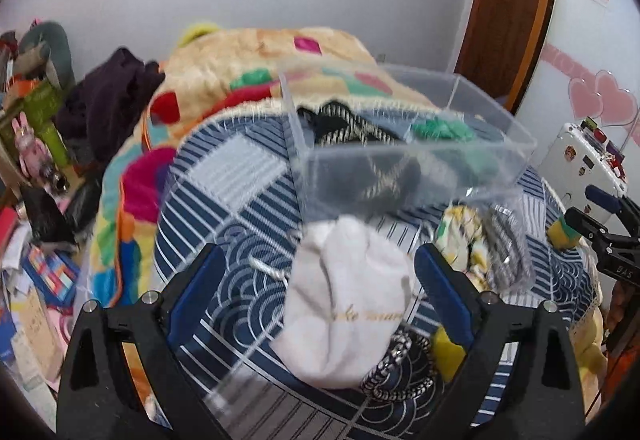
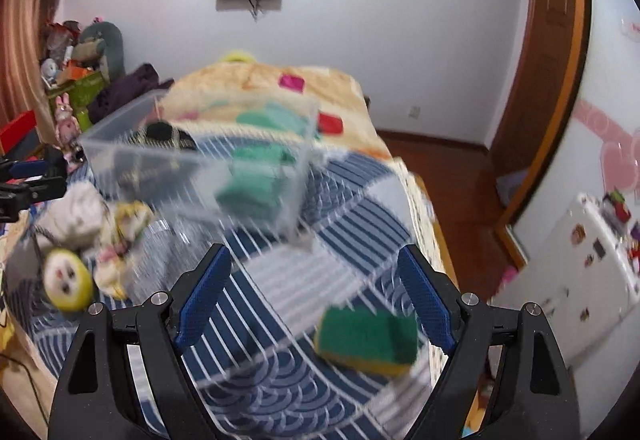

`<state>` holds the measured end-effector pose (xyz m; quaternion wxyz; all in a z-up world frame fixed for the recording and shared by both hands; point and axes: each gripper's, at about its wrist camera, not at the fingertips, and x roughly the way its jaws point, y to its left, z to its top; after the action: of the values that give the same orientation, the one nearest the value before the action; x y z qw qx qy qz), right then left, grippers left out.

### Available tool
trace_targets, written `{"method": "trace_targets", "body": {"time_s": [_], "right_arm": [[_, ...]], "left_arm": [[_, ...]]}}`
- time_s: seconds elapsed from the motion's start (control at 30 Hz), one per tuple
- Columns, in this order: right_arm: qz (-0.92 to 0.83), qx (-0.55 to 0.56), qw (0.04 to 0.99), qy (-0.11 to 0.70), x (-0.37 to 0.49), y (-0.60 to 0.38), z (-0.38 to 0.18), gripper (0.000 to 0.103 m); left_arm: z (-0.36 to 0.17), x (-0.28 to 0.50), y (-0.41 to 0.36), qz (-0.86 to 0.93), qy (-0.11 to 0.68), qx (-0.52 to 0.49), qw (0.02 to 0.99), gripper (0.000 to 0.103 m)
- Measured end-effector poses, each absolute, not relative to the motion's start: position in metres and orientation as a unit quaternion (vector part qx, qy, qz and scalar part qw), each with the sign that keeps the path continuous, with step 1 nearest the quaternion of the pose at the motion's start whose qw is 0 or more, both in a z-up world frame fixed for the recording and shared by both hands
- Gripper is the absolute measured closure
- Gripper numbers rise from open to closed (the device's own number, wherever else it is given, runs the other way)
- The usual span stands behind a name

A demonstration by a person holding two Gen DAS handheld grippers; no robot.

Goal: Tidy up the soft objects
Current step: 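Grasp the white sock with the left tool while the right tool grasps the green-yellow sponge, then lower the sock with the left tool into the box while the right tool releases the sponge there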

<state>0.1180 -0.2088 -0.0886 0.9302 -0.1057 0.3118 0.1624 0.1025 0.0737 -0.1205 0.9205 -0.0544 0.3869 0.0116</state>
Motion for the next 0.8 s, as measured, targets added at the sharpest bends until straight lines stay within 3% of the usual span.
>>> {"method": "trace_targets", "body": {"time_s": [0.3,0.5,0.6,0.63,0.8], "right_arm": [[0.129,-0.056,0.920,0.367,0.122,-0.244,-0.114,0.019],[0.131,-0.046,0.914,0.382,0.122,-0.249,-0.124,0.023],[0.134,-0.048,0.913,0.383,0.124,-0.247,-0.124,0.041],[0.135,-0.049,0.914,0.380,0.123,-0.247,-0.123,0.041],[0.142,-0.050,0.923,0.355,0.114,-0.244,-0.109,0.041]], "left_arm": [[-0.145,0.101,0.074,0.021,0.401,-0.071,0.913,0.008],[-0.146,0.102,0.072,-0.009,0.408,-0.086,0.909,0.041],[-0.143,0.101,0.065,-0.023,0.405,-0.073,0.911,0.056],[-0.142,0.100,0.062,-0.026,0.404,-0.068,0.912,0.064],[-0.132,0.094,0.052,-0.028,0.393,-0.047,0.918,0.074]]}}
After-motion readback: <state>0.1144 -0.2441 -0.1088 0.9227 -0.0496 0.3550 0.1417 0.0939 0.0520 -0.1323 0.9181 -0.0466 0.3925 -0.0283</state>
